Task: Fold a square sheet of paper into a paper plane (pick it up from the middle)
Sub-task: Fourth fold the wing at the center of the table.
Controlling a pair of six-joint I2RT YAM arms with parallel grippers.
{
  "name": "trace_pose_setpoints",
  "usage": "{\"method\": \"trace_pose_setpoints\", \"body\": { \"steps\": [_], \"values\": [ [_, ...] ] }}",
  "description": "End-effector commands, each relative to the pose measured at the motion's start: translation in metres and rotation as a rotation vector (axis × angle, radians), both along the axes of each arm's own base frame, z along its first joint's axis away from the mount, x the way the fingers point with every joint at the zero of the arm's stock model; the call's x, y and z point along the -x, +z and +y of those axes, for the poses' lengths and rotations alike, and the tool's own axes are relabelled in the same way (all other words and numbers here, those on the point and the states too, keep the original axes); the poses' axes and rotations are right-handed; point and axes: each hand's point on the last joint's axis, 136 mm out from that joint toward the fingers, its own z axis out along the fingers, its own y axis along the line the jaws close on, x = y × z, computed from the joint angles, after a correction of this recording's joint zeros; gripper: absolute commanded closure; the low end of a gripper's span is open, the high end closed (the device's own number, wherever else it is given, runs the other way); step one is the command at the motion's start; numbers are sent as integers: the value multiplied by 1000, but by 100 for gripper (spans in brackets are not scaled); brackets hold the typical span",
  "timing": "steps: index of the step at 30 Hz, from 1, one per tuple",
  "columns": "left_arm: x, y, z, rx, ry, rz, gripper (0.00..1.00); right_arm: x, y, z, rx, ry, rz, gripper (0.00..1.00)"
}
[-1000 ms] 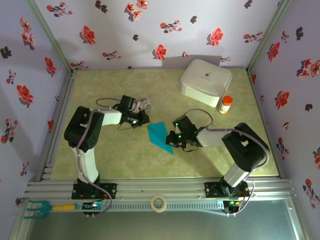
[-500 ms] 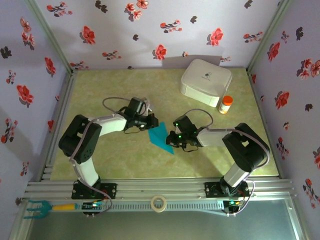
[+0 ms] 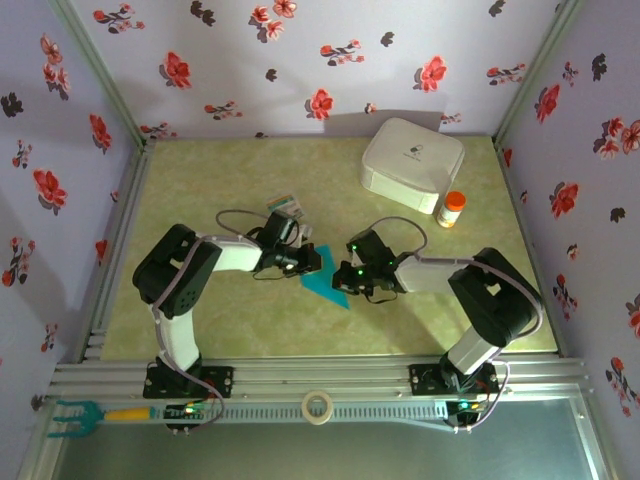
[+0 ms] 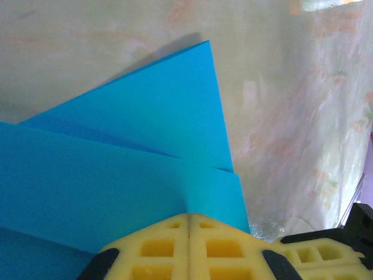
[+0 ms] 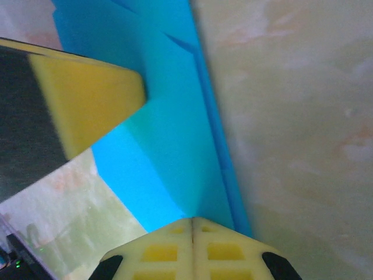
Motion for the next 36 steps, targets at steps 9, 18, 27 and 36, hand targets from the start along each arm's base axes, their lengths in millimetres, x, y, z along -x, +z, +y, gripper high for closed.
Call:
{"method": "trace_pose_setpoints", "body": {
  "steps": [9, 18, 27, 36],
  "values": [
    [6, -23, 13, -53, 22, 44, 99, 2, -14, 17, -19, 42, 50, 96],
    [6, -29, 19, -63, 31, 55, 100, 25, -20, -4, -6, 44, 71, 93],
    [5, -33, 22, -63, 43, 64, 100, 56, -19, -27, -16, 22, 88, 90],
    [4, -32, 22, -58, 48, 63, 100, 74, -25, -50, 16, -24, 95, 91]
  ]
}}
